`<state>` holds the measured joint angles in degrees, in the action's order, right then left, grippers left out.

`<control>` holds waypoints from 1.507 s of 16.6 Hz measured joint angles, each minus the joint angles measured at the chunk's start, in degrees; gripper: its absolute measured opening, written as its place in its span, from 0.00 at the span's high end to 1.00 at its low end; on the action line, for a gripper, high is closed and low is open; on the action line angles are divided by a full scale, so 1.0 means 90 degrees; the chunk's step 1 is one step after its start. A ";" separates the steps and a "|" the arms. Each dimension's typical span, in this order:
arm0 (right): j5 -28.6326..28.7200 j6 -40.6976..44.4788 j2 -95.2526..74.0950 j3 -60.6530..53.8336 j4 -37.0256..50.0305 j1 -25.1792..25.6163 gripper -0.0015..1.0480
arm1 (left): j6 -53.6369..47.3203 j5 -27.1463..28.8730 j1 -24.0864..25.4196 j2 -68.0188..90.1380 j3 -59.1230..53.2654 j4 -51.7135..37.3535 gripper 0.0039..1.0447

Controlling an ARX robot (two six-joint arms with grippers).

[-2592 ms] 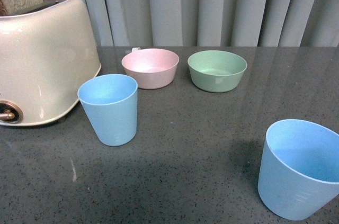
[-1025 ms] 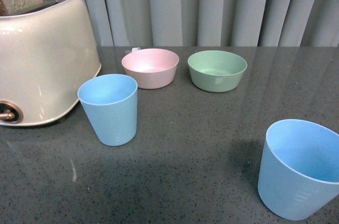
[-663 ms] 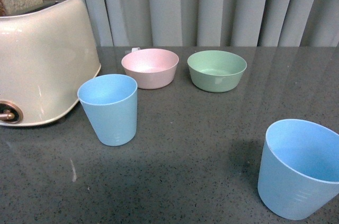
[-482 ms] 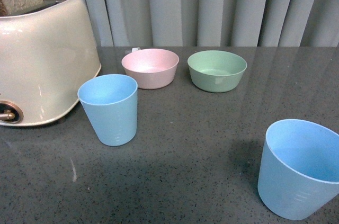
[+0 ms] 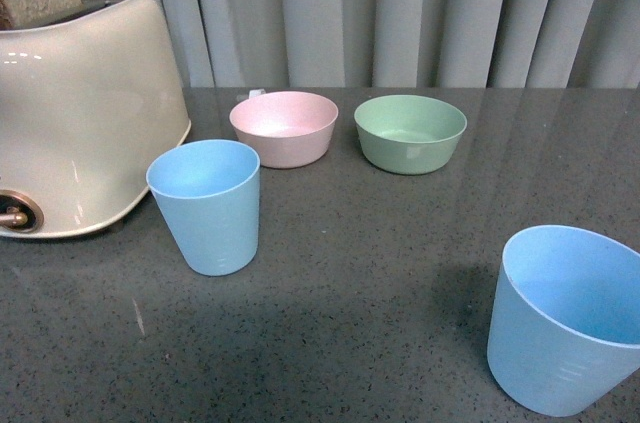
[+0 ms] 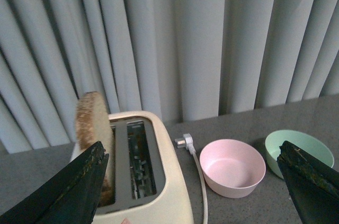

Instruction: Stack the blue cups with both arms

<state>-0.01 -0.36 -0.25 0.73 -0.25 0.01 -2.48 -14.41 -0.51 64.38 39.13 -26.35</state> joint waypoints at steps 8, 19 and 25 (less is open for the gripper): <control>0.0000 0.0000 0.0000 0.0000 0.0000 0.0000 0.06 | -0.2438 -0.2157 -0.1433 0.1943 0.2147 0.3619 0.06; 0.0000 0.0002 0.0000 0.0000 0.0000 0.0000 0.06 | -0.5212 -0.1154 -0.1421 0.2647 0.1860 0.5003 0.06; 0.0000 0.0002 0.0000 0.0000 0.0000 0.0000 0.06 | -0.5612 -0.0845 -0.1445 0.2943 0.1838 0.4775 0.06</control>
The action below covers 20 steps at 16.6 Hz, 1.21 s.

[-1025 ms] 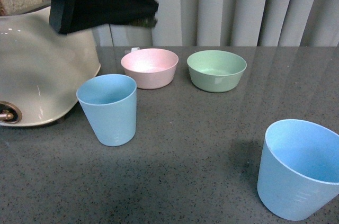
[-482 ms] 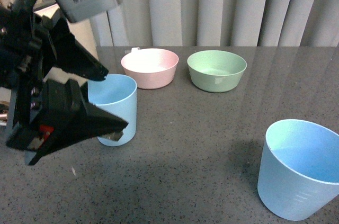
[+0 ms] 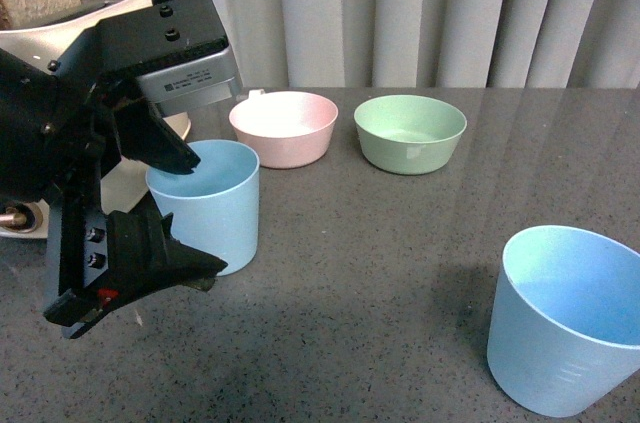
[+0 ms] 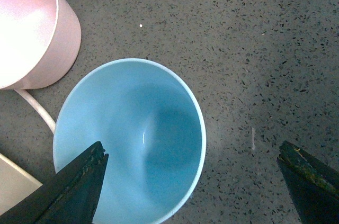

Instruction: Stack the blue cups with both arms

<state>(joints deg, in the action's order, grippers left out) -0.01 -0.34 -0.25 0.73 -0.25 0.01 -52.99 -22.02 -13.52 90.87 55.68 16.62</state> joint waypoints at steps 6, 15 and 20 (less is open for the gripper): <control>0.0000 0.0000 0.0000 0.0000 0.0000 0.0000 0.06 | 0.0063 -0.0032 -0.0075 0.0406 0.0148 -0.0197 0.08; 0.0000 0.0000 0.0000 0.0000 0.0000 0.0000 0.06 | 0.0253 -0.0221 -0.0080 0.0498 0.0435 0.0000 0.99; 0.0000 0.0000 0.0000 0.0000 0.0000 0.0000 0.06 | 0.0265 -0.0272 -0.0464 0.0097 0.0546 0.0206 0.98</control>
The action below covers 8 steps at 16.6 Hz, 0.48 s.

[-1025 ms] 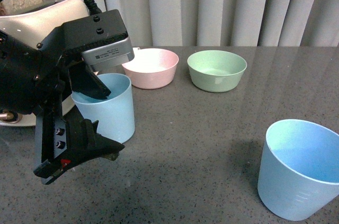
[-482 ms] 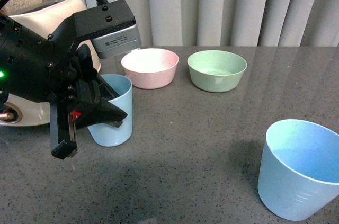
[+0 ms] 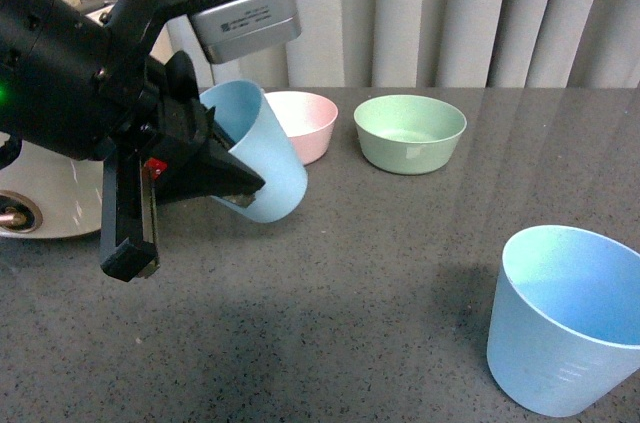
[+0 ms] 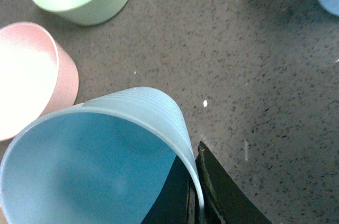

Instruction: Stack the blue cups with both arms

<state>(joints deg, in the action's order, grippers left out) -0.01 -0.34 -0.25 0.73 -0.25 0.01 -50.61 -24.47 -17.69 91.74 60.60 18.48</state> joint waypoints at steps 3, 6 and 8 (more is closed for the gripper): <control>0.0000 -0.0002 0.0000 0.0000 0.0000 0.0000 0.06 | -0.0051 -0.0063 -0.0610 -0.0202 0.0022 0.0359 0.98; 0.0000 0.0000 0.0000 0.0000 0.0000 0.0000 0.06 | -0.0049 -0.0041 -0.1132 -0.0202 0.0051 0.0588 0.98; 0.0000 0.0000 0.0000 0.0000 0.0000 0.0000 0.06 | -0.0100 0.0053 -0.1311 -0.0165 0.0051 0.0738 0.98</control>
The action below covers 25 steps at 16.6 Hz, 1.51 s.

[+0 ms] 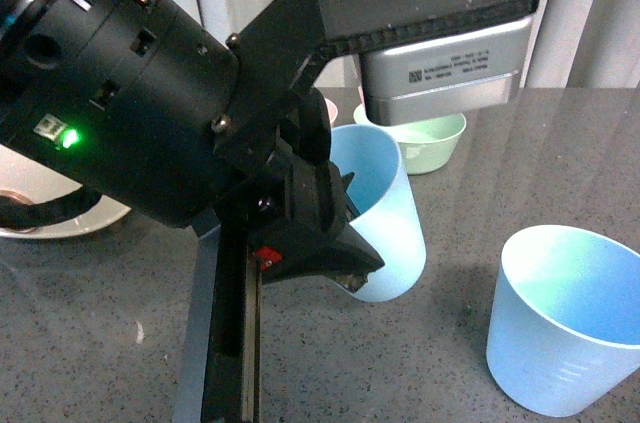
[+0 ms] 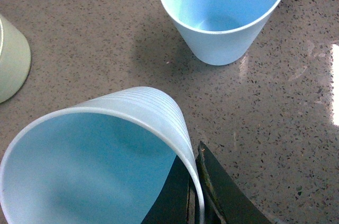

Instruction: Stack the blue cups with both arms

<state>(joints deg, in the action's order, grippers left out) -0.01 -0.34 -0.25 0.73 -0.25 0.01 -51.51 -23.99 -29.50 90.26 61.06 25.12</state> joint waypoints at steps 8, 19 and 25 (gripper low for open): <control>0.0000 0.0000 0.0000 0.0000 0.0000 0.0000 0.06 | -0.1156 0.0335 -0.0146 0.0134 -0.0148 0.0877 0.98; 0.0000 0.0000 0.0000 0.0000 0.0000 0.0000 0.06 | -0.1212 0.0381 -0.0202 0.0131 -0.0151 0.0852 0.44; 0.0000 -0.0002 0.0000 0.0000 0.0000 0.0000 0.06 | -0.1129 0.0165 -0.0117 0.0022 0.0034 0.0925 0.05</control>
<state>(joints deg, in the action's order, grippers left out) -0.01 -0.36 -0.25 0.73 -0.25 0.01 -61.67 -22.50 -30.55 90.45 61.36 33.45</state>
